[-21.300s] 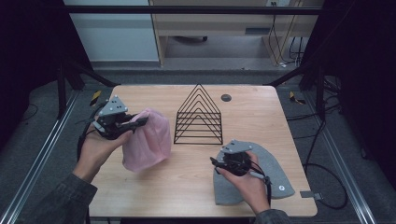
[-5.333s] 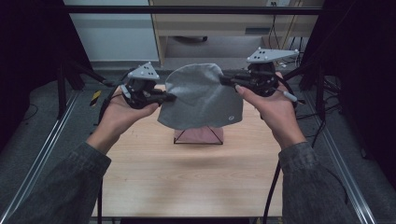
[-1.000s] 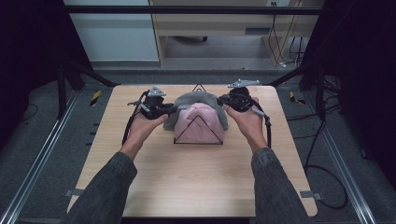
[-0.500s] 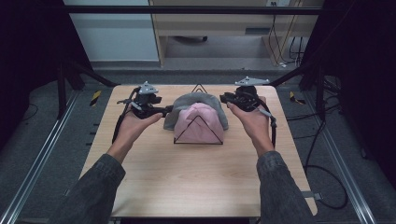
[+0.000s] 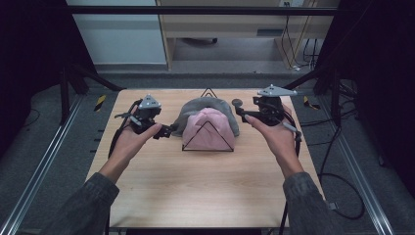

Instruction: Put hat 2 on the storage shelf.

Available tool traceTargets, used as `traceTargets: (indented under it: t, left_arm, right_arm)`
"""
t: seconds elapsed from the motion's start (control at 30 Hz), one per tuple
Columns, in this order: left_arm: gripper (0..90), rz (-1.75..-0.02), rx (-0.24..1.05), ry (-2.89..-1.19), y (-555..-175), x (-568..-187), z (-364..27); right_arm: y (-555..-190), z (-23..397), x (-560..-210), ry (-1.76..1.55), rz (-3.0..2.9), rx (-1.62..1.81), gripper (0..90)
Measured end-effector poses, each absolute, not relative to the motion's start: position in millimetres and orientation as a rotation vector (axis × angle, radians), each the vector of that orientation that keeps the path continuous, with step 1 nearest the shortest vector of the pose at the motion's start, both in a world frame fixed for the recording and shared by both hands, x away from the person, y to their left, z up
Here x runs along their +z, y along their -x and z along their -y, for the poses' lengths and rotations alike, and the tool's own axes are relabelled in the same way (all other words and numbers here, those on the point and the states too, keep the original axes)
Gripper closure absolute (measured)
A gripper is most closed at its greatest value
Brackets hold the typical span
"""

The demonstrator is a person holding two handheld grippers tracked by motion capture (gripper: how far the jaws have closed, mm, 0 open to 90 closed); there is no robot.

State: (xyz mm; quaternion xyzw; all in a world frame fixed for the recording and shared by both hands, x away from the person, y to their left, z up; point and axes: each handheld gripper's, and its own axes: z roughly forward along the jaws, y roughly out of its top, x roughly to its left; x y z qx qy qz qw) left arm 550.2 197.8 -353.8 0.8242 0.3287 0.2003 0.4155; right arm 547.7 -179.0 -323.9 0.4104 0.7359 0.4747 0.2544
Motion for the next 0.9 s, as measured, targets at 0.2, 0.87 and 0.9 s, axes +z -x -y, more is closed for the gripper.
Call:
traceTargets:
  t: [0.2,0.87,0.9]
  left_arm:
    - [5.6,-0.843,0.462,-2.150,-525,-382,-222]
    - [5.8,-1.033,0.323,-2.328,-508,-484,-273]
    - [5.7,-1.033,0.317,-2.340,-508,-485,-272]
  right_arm:
    - [-518,198,-355,-1.158,-2.020,1.232,12.3]
    - [-492,233,-483,-1.437,-2.170,1.033,9.4]
    - [-491,234,-487,-1.448,-2.182,1.021,9.4]
